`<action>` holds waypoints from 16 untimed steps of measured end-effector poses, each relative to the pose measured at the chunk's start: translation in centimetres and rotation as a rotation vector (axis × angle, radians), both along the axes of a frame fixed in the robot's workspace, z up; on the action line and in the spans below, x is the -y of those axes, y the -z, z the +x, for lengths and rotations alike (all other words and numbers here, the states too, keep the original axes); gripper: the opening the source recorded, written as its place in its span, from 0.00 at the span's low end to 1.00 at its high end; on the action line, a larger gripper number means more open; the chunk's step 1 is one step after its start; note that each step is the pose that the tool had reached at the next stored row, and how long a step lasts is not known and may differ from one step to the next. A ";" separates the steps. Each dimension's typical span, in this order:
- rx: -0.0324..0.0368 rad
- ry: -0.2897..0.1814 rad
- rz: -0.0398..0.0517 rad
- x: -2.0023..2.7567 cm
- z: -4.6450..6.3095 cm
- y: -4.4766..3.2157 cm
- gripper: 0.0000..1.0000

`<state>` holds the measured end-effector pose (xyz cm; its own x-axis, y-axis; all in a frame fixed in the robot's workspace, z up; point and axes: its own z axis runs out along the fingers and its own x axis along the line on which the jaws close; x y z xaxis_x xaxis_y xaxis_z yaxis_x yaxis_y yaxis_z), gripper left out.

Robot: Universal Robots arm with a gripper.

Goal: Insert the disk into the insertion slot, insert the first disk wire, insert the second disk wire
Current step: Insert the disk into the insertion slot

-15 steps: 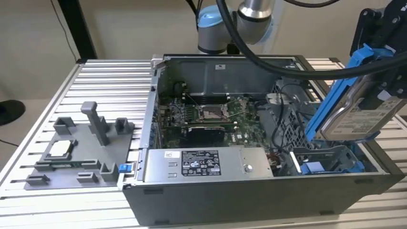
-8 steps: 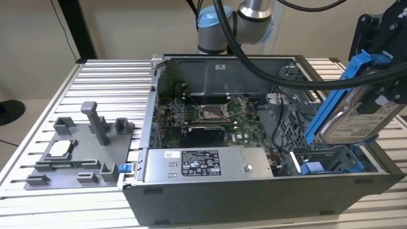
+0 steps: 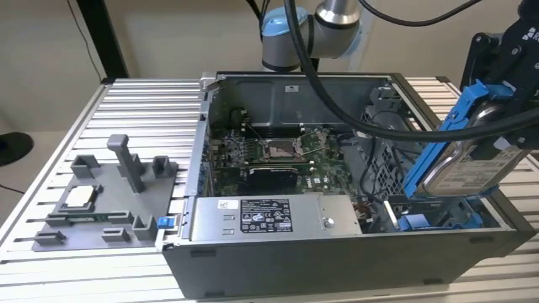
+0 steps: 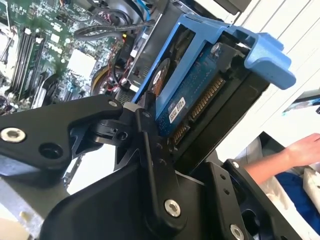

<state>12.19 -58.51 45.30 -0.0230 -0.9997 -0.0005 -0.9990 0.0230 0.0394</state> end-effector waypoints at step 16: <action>0.0000 0.000 0.0005 0.00 0.1 0.92 0.00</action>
